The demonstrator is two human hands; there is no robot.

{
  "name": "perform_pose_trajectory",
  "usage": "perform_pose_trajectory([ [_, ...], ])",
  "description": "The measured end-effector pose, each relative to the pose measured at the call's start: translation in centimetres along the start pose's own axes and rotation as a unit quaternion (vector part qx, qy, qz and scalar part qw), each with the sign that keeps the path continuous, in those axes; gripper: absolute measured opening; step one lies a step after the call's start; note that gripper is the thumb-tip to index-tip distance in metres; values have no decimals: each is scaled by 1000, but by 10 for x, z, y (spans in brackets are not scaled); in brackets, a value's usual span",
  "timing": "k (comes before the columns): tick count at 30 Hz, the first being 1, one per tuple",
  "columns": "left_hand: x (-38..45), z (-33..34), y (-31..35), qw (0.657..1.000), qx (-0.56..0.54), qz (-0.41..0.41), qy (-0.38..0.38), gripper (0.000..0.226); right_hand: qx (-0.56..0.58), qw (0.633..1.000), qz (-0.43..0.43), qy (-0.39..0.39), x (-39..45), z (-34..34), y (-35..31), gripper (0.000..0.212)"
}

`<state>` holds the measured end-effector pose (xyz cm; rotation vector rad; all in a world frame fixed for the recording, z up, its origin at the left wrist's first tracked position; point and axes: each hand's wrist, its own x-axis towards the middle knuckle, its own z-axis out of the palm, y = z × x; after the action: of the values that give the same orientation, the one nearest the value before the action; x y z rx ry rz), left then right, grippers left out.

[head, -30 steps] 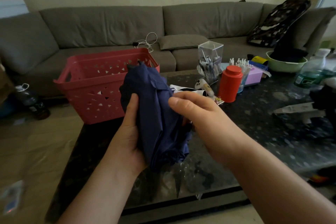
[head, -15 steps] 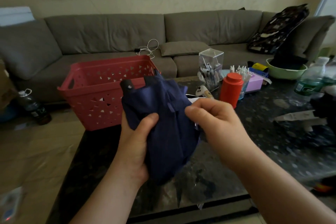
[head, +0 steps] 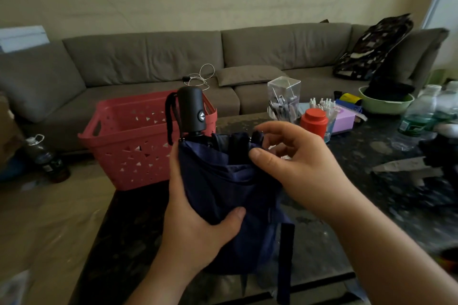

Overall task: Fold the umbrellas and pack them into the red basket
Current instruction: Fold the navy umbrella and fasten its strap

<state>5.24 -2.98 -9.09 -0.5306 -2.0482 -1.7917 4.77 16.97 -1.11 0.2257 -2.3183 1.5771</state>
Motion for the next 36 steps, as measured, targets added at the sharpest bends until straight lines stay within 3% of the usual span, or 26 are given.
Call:
perform_pose_trajectory([
  [6, 0, -2, 0, 993, 104, 44, 24, 136, 77, 997, -17, -5, -4, 8, -4, 13],
  [14, -8, 7, 6, 990, 140, 16, 28, 130, 62, 997, -52, 17, -8, 27, -6, 18],
  [20, -7, 6, -5, 986, 152, 36, 64, 122, 86, 994, -36, -51, -5, 16, -9, 33],
  [25, -4, 5, -4, 981, 156, 81, 80, 117, 114, 993, -16, 34, 4, -6, -1, 20],
  [31, -7, 5, 0, 982, 146, 104, 65, 117, 110, 993, -17, -30, 1, -10, -5, 22],
  [36, -7, 4, 3, 973, 179, 131, 64, 114, 63, 997, 5, -38, 4, -13, -3, 18],
])
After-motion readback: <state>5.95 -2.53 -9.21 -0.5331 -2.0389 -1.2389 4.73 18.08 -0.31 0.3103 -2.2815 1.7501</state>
